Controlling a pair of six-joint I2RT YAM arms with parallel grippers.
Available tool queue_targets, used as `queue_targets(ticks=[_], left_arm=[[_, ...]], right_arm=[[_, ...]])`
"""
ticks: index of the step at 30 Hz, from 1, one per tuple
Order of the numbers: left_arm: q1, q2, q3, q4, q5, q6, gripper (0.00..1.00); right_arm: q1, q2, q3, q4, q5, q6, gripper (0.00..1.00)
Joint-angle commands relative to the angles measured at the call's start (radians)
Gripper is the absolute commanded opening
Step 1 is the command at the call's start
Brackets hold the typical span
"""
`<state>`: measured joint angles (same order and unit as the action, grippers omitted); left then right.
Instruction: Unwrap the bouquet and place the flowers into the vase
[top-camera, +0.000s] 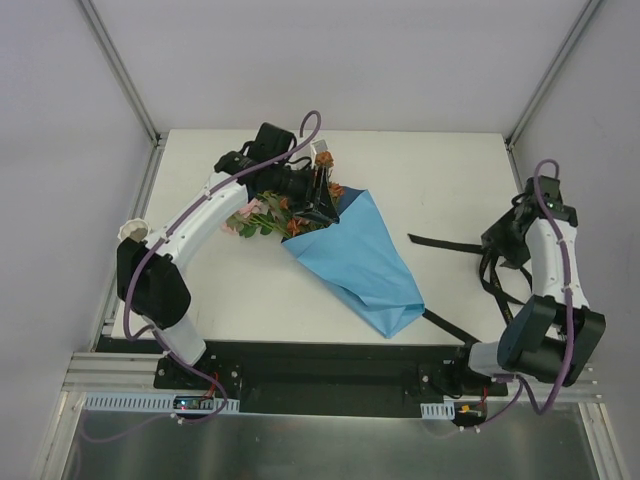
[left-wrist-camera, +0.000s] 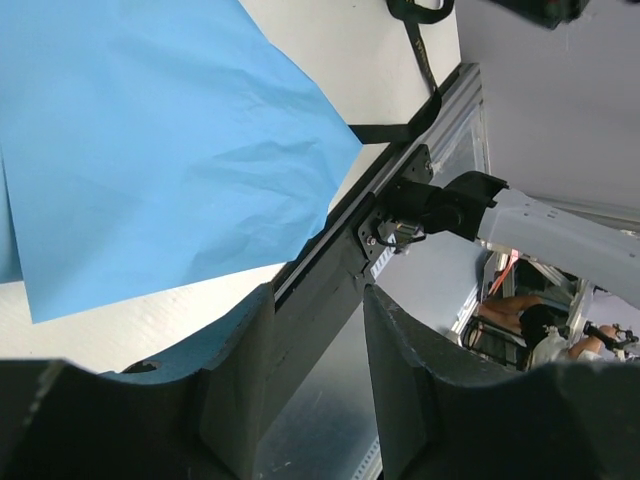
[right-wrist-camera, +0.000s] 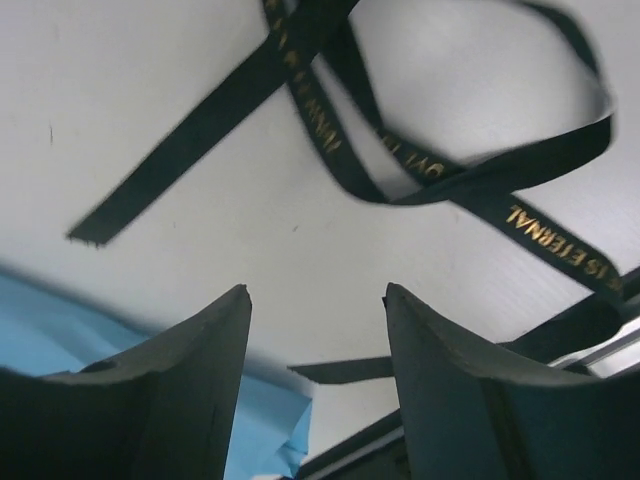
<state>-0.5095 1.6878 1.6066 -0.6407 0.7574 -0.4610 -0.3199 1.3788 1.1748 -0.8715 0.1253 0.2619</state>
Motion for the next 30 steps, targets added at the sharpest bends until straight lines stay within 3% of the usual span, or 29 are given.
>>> queue_targets(ticks=[1,3,6,9,10,13,15,22,30], left_arm=[[-0.030,-0.068,-0.020,-0.004,0.002,-0.018,0.40],[-0.046,-0.073,-0.025,-0.005,-0.006,-0.030,0.40],[-0.061,-0.077,-0.033,-0.004,-0.013,-0.050,0.40],[-0.080,-0.089,-0.046,-0.005,-0.035,-0.071,0.40],[-0.092,-0.094,-0.053,-0.004,-0.043,-0.076,0.40],[-0.113,-0.114,-0.069,-0.004,-0.072,-0.097,0.40],[-0.136,-0.132,-0.077,-0.002,-0.089,-0.111,0.40],[-0.164,-0.198,-0.132,-0.004,-0.150,-0.148,0.40],[-0.141,-0.286,-0.192,-0.007,-0.153,-0.148,0.44]], right_arm=[[0.168,-0.136,-0.151,-0.037,-0.211,-0.010,0.59],[0.299,-0.194,-0.254,-0.023,-0.220,0.063,0.58],[0.403,-0.259,-0.407,0.043,-0.224,0.175,0.56],[0.412,-0.276,-0.507,0.114,-0.245,0.252,0.43],[0.412,-0.270,-0.550,0.123,-0.242,0.263,0.32],[0.410,-0.222,-0.593,0.155,-0.248,0.277,0.14],[0.412,-0.178,-0.612,0.195,-0.253,0.281,0.09],[0.387,-0.073,-0.606,0.212,-0.161,0.307,0.08],[0.164,-0.029,-0.469,0.134,0.031,0.228,0.20]])
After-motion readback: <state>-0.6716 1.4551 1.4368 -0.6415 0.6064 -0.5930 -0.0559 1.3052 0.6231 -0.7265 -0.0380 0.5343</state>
